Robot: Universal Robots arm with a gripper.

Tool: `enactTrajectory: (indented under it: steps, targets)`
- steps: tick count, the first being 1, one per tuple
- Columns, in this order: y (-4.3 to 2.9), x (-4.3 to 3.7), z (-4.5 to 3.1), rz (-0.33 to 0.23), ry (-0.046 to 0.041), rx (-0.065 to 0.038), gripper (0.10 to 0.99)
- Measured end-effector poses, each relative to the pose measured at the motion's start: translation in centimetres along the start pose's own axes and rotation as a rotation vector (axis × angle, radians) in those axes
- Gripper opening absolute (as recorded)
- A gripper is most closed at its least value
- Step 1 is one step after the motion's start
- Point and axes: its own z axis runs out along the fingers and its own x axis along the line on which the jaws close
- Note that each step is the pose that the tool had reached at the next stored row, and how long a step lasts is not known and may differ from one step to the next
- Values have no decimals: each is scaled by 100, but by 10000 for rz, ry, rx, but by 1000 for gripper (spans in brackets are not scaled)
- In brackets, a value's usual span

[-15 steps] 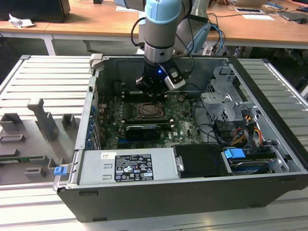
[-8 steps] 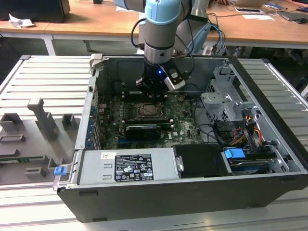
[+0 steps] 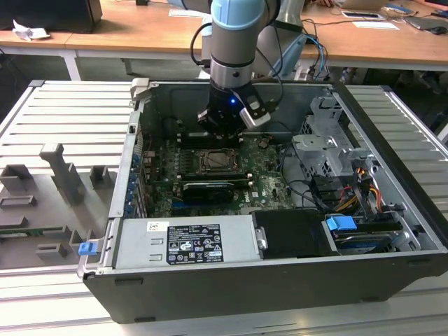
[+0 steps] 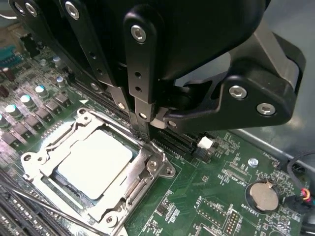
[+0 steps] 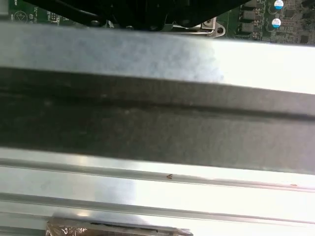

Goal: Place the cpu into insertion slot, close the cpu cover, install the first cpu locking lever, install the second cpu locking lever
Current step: 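Install the first cpu locking lever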

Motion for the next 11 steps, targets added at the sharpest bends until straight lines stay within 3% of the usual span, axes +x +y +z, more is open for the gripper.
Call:
enactTrajectory:
  steps: [11]
  targets:
    - [-68, 5, -7, 0, 0, 0, 106]
